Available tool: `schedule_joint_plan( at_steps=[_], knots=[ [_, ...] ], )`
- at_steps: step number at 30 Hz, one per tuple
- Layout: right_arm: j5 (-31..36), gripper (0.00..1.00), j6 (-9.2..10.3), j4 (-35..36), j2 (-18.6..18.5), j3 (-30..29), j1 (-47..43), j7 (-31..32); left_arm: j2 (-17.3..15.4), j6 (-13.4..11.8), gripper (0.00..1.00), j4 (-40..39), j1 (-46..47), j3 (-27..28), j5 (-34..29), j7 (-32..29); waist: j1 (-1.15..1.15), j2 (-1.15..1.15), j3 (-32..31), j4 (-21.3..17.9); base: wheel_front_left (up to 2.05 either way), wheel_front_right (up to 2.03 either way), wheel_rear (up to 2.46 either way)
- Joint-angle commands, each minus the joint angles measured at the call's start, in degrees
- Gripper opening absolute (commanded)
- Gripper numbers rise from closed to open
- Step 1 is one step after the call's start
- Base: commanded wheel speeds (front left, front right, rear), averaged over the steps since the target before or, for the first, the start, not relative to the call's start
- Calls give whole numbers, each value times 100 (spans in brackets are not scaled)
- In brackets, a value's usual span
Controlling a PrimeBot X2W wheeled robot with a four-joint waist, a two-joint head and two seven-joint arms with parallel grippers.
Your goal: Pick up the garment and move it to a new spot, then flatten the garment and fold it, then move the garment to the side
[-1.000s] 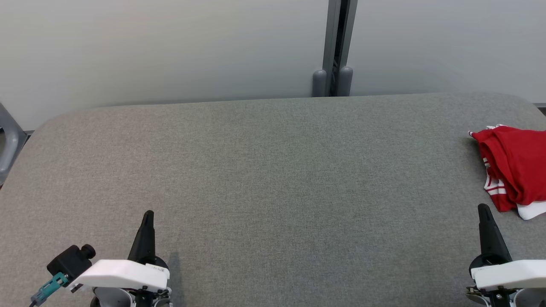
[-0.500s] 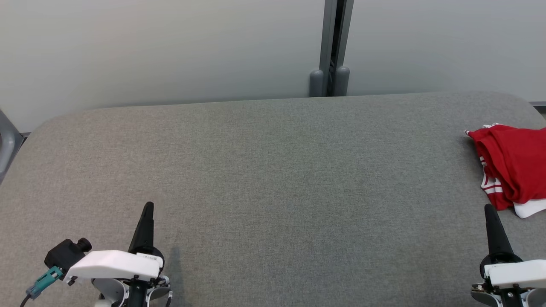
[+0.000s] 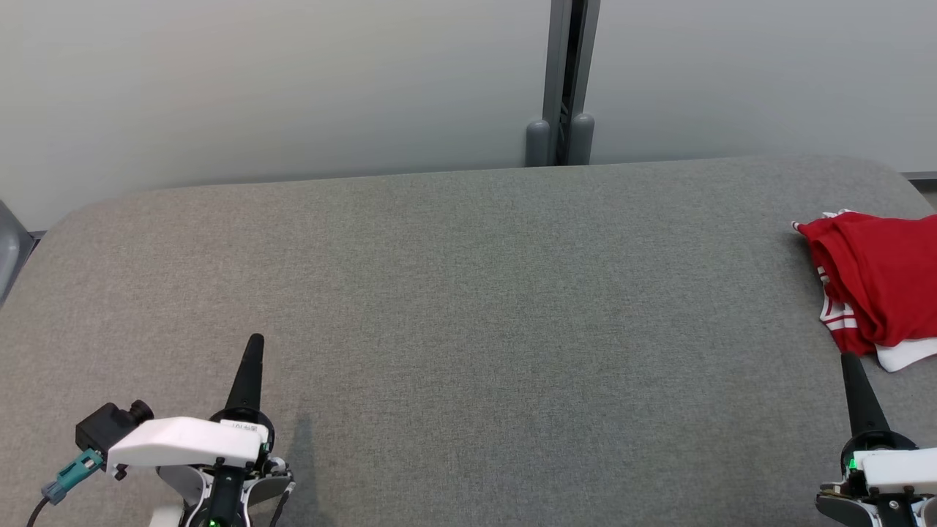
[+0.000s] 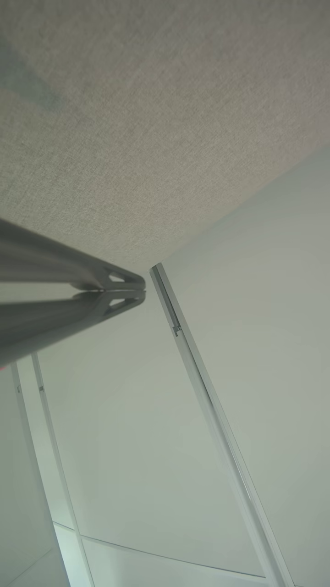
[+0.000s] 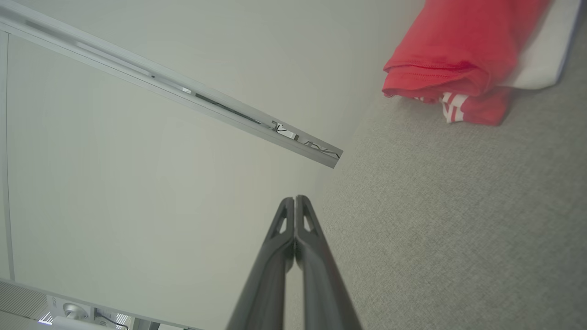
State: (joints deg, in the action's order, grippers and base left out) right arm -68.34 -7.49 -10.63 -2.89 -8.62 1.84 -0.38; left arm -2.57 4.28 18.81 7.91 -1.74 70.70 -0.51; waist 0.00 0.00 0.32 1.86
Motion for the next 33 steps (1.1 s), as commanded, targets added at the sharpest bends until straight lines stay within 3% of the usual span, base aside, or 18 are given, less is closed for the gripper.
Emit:
schedule_joint_plan(
  at_steps=[1,33],
  knots=[
    [-142,0,-1,56,-21,-39,58,50,-34,38,0,-23,195,38,117,-34,0,0,0,-4,0,0,0],
    [-1696,0,0,70,-10,-300,42,451,-44,249,0,212,524,133,1558,-447,0,0,-9,-119,0,0,0]
  ],
)
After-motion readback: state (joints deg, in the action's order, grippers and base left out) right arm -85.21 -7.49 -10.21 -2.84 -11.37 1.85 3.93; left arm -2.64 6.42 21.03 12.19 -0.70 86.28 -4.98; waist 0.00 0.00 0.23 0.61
